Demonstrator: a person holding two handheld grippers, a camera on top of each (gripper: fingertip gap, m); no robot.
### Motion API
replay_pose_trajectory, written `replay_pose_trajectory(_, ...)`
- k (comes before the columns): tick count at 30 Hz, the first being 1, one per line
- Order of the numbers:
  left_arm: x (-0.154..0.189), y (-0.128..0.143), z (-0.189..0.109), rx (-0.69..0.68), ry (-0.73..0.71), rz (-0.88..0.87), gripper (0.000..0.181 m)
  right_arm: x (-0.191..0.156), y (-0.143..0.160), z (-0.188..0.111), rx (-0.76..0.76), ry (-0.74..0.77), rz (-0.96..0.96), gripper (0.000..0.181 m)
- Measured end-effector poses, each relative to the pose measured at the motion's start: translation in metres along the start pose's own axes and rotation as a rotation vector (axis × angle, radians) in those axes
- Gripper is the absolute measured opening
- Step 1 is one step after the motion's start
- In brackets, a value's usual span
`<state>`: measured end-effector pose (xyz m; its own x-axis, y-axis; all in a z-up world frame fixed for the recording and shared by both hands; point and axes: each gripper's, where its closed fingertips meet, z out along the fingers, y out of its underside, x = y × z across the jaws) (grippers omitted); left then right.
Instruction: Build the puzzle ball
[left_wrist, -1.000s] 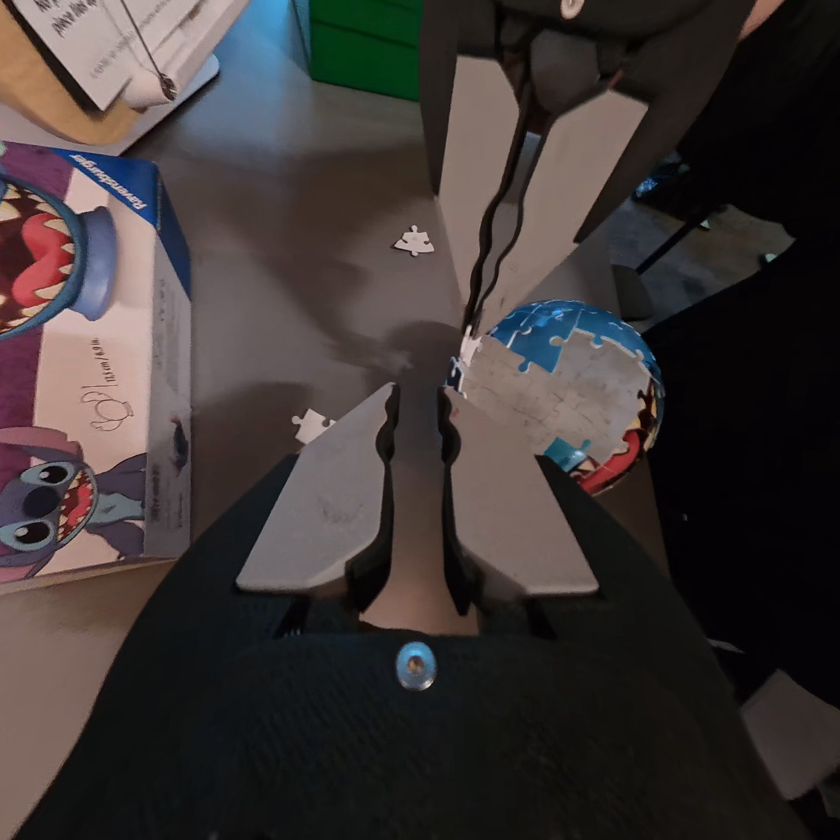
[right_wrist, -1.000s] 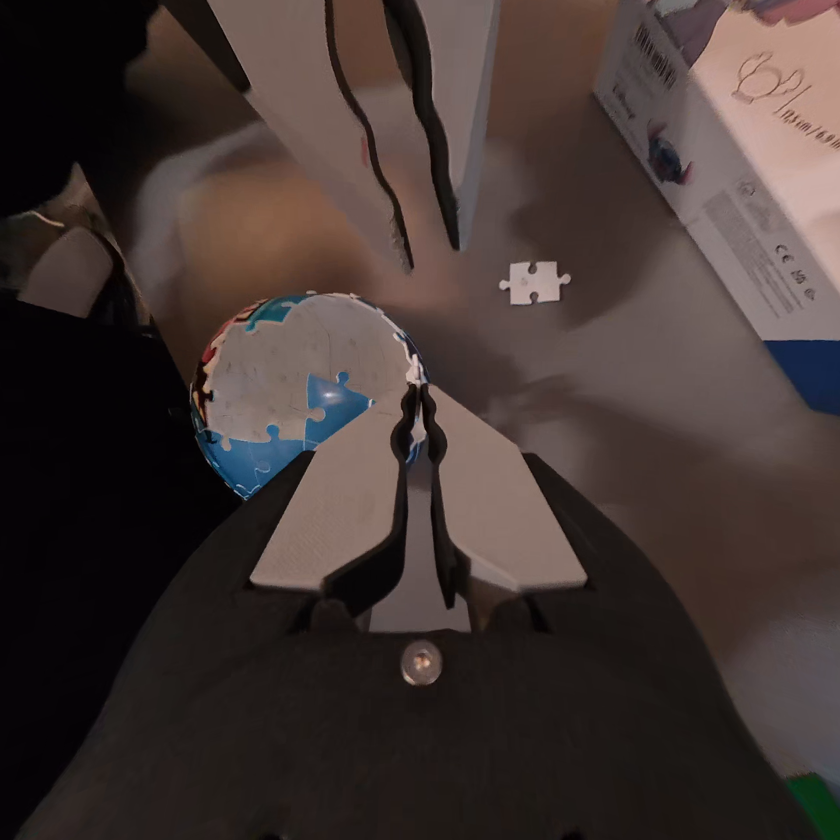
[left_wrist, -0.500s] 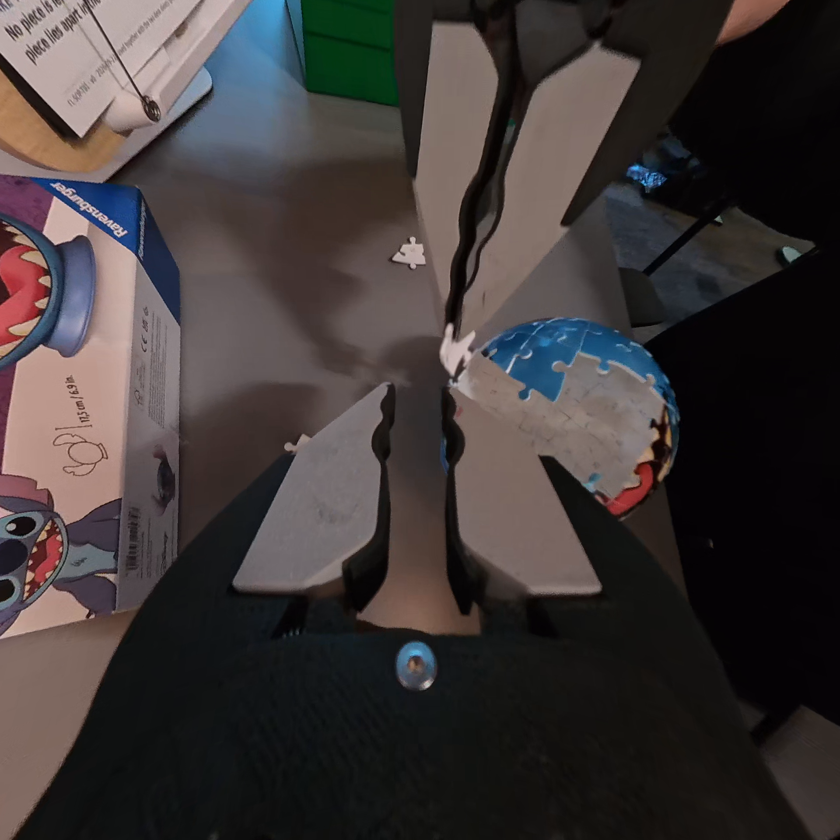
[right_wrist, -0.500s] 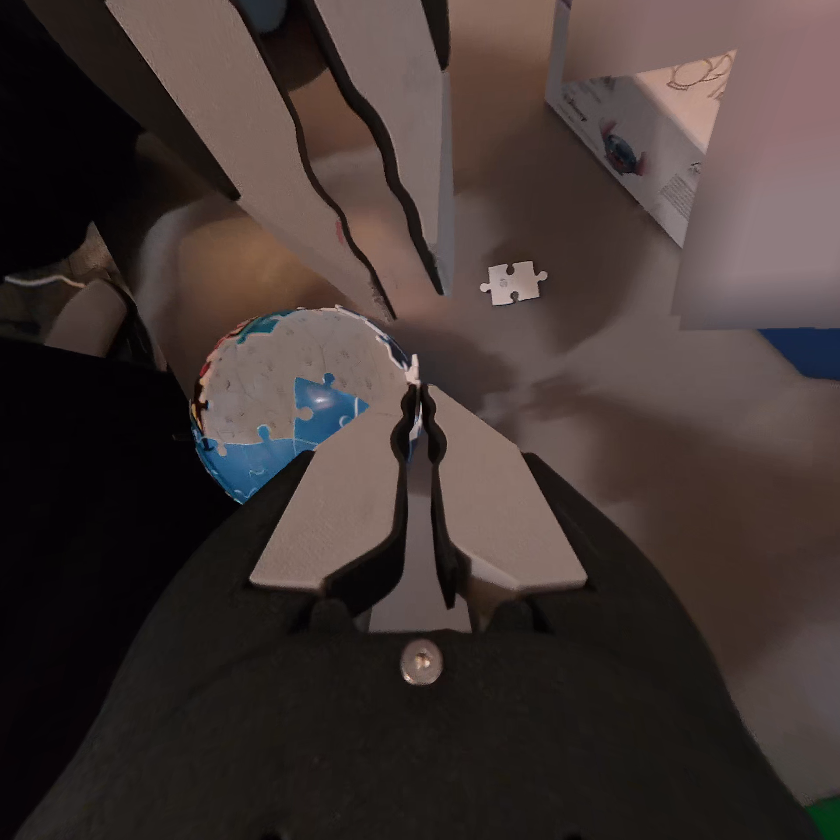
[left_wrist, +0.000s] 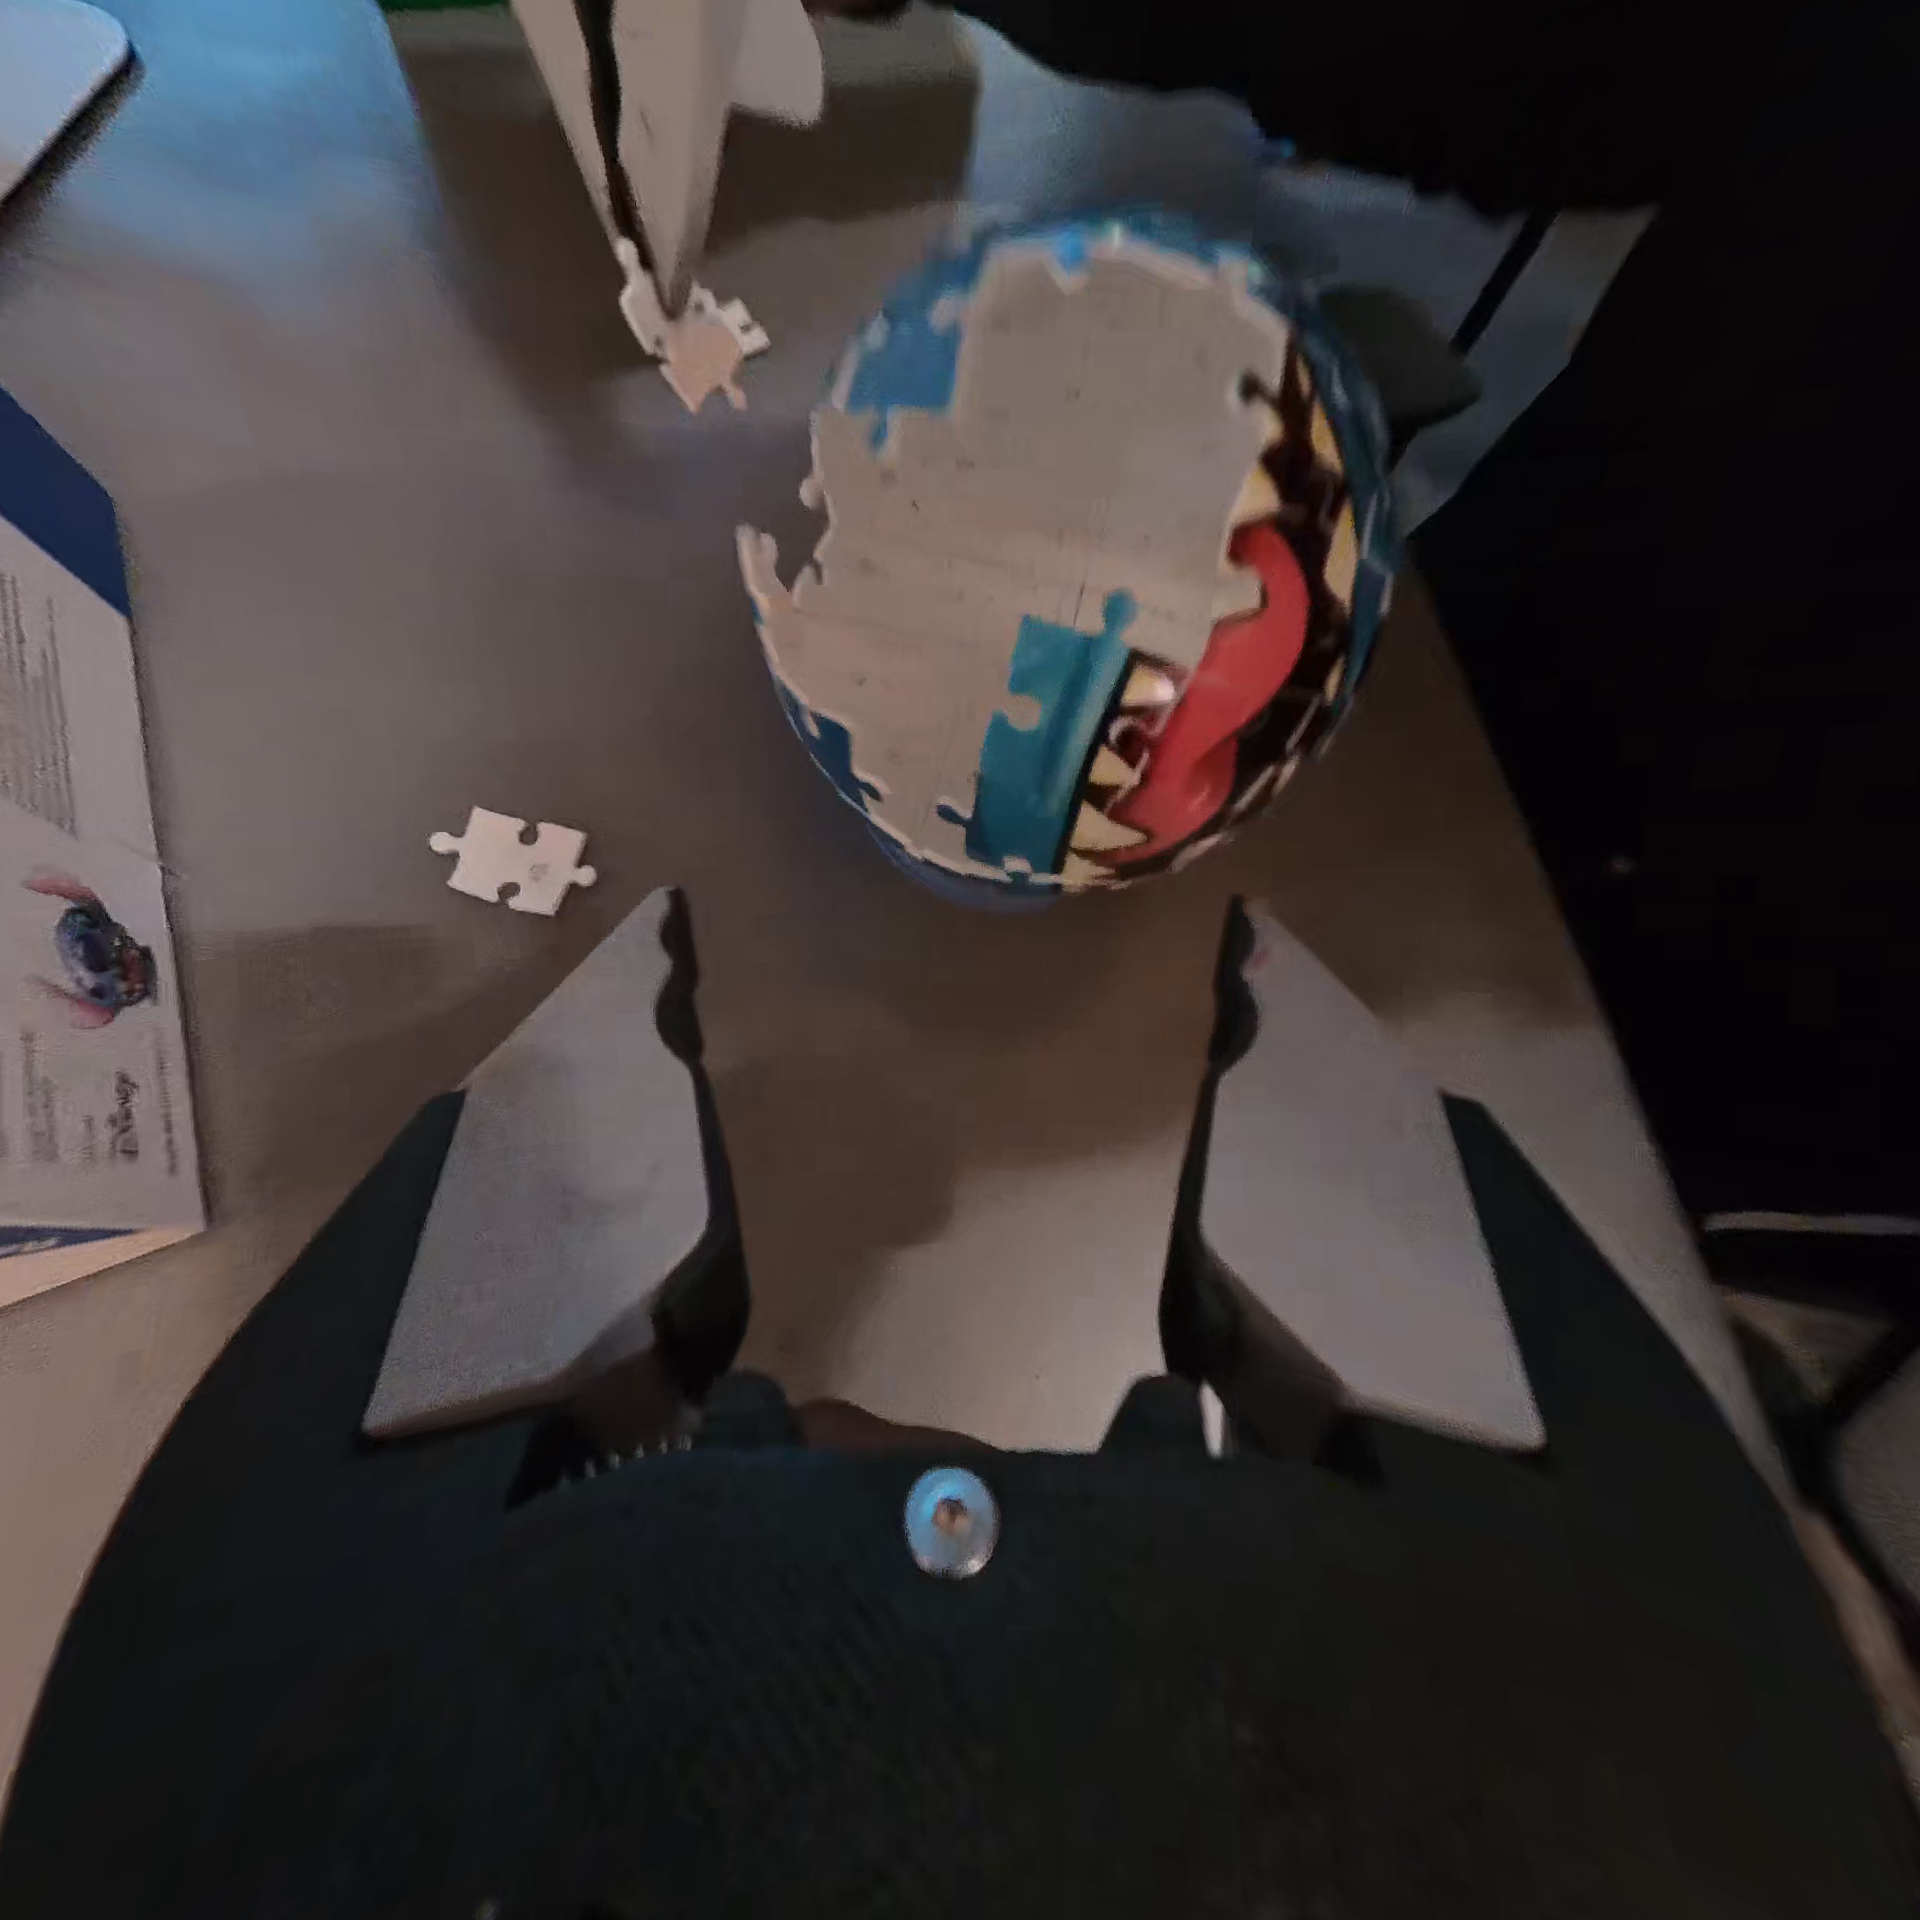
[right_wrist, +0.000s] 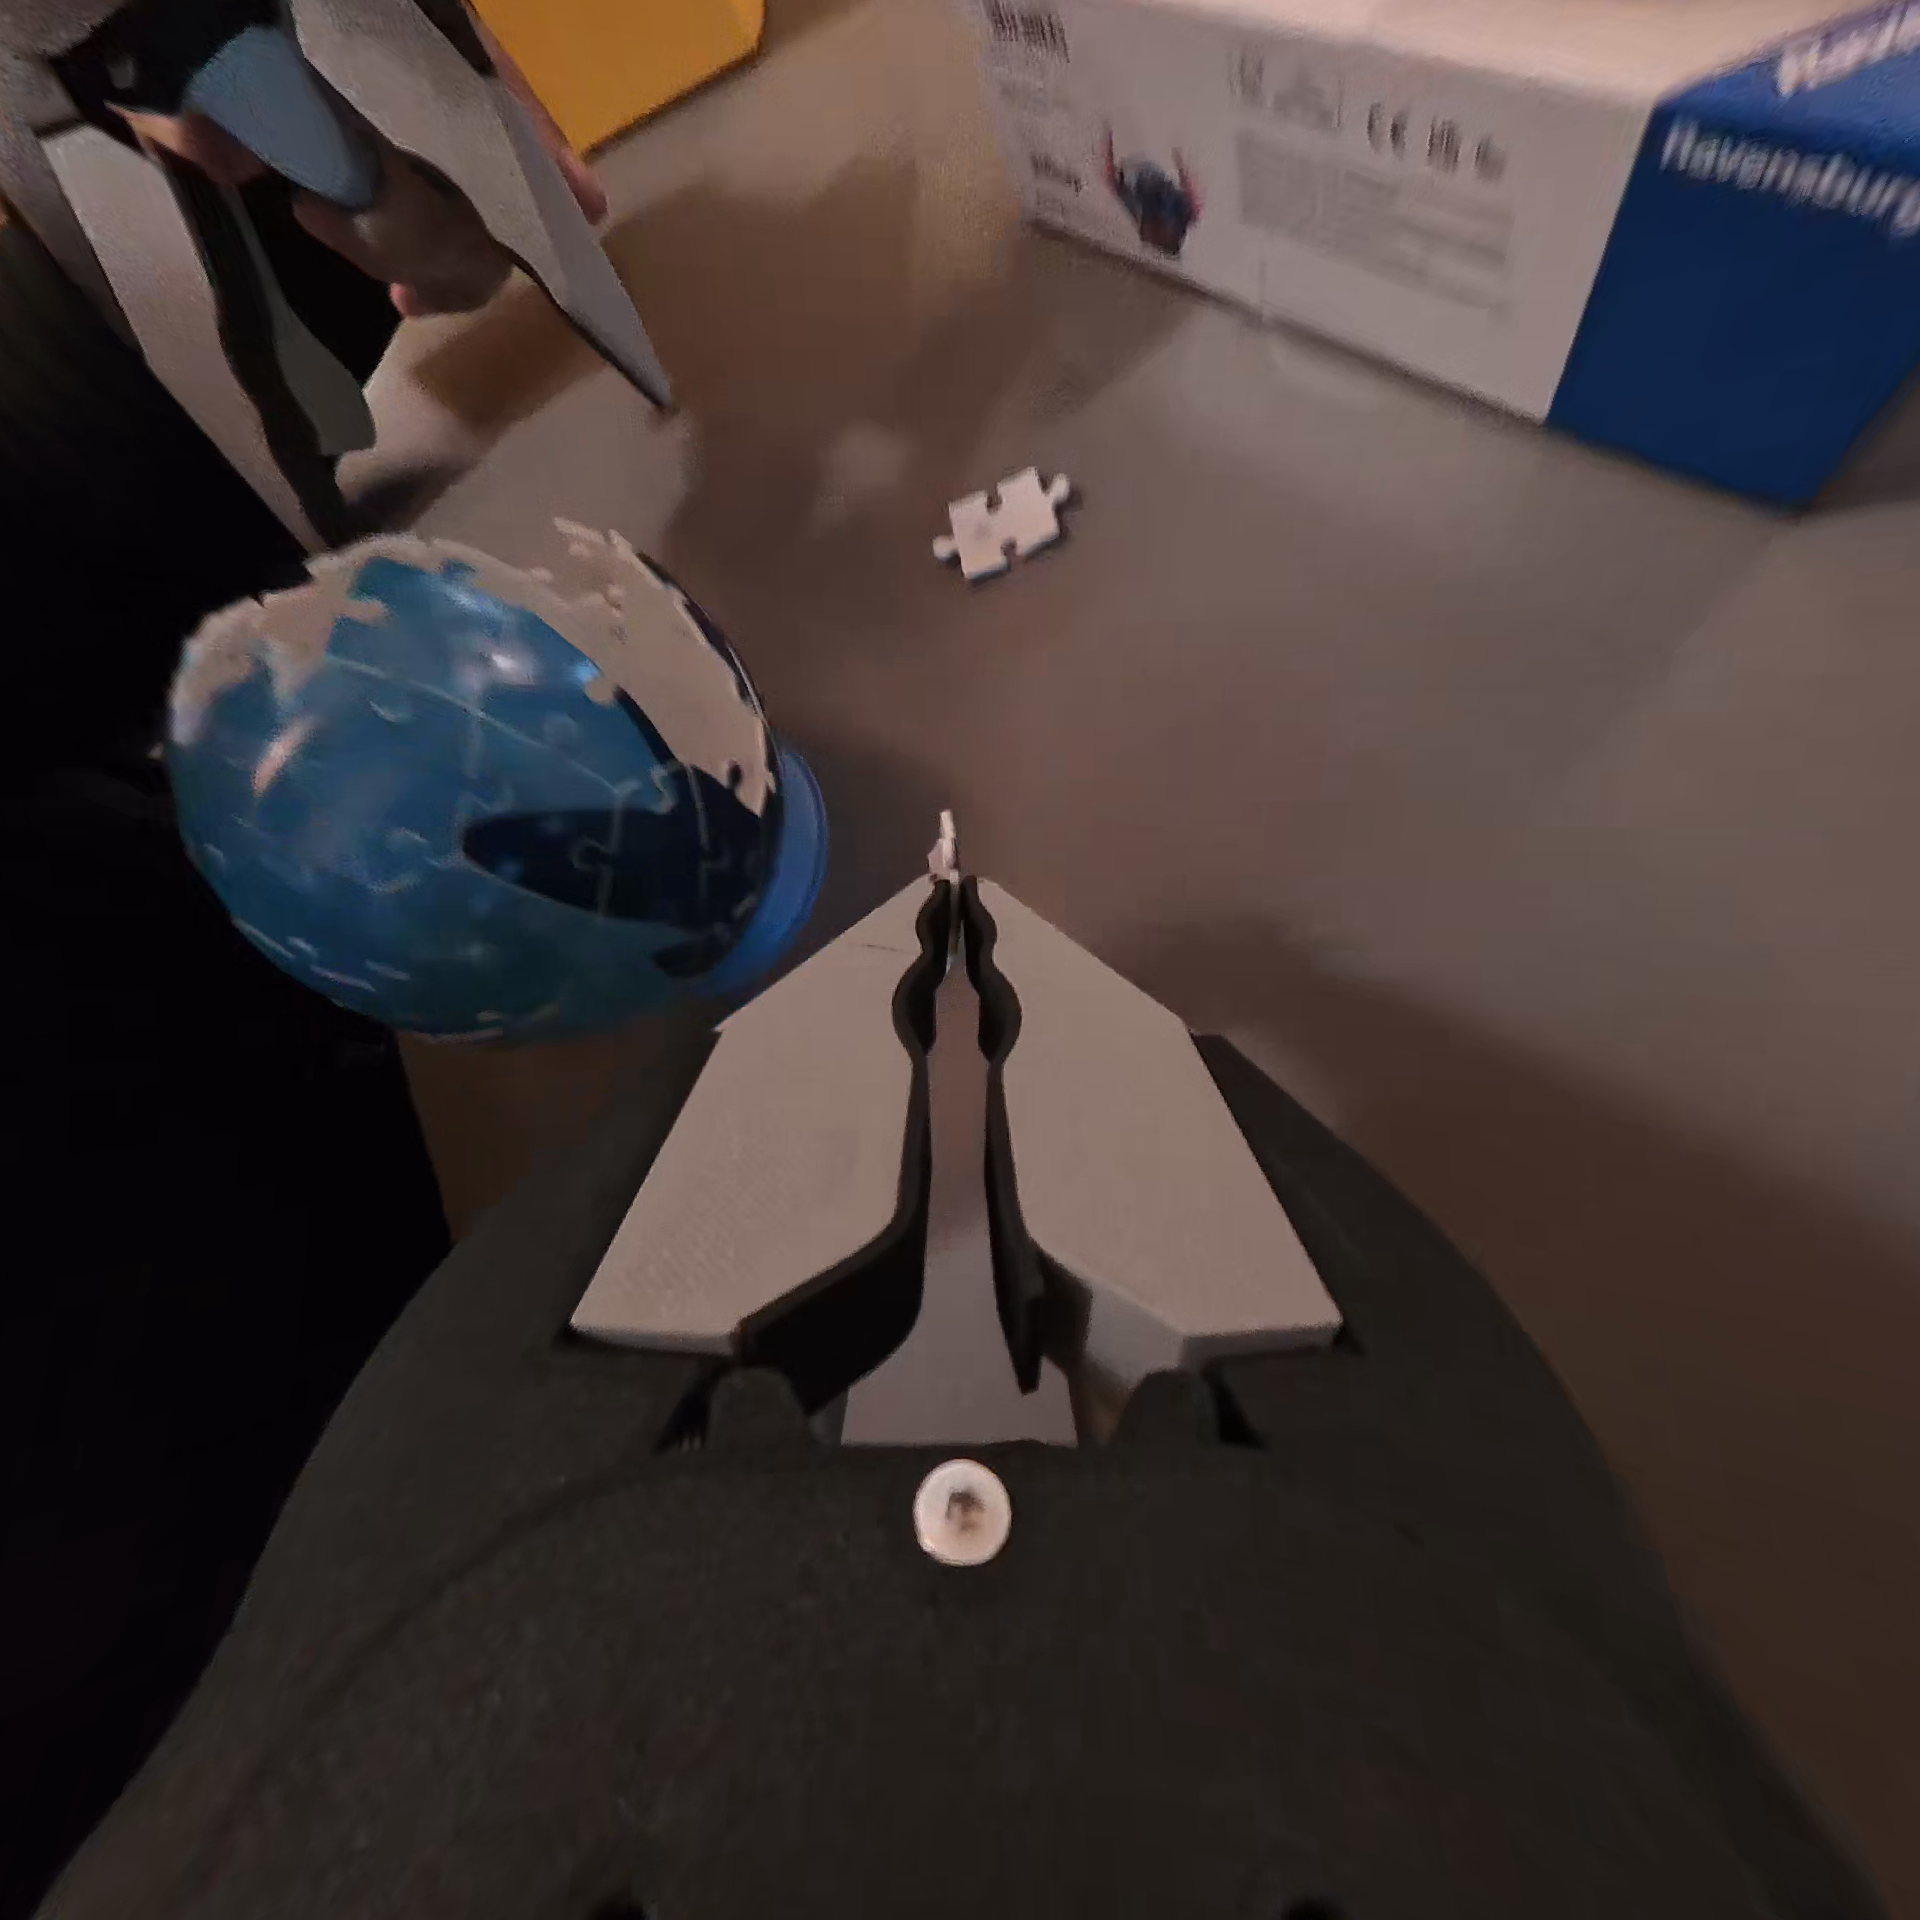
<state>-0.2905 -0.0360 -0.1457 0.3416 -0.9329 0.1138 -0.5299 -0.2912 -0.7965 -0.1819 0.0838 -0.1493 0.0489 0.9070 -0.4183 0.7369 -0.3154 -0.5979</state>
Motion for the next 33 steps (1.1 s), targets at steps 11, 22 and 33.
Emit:
replay_pose_trajectory(11,0.016,0.002,0.049,0.013,-0.074,0.103,0.095,0.032,0.044,0.006,-0.146,0.126,-0.218,0.047)
replay_pose_trajectory(22,0.024,-0.005,0.049,0.173,-0.210,0.103,0.106,-0.100,0.028,0.009,0.172,0.050,-0.765,0.094)
replay_pose_trajectory(33,0.012,0.001,0.062,0.062,-0.380,0.279,0.104,-0.108,0.020,0.027,0.220,0.191,-0.857,0.104)
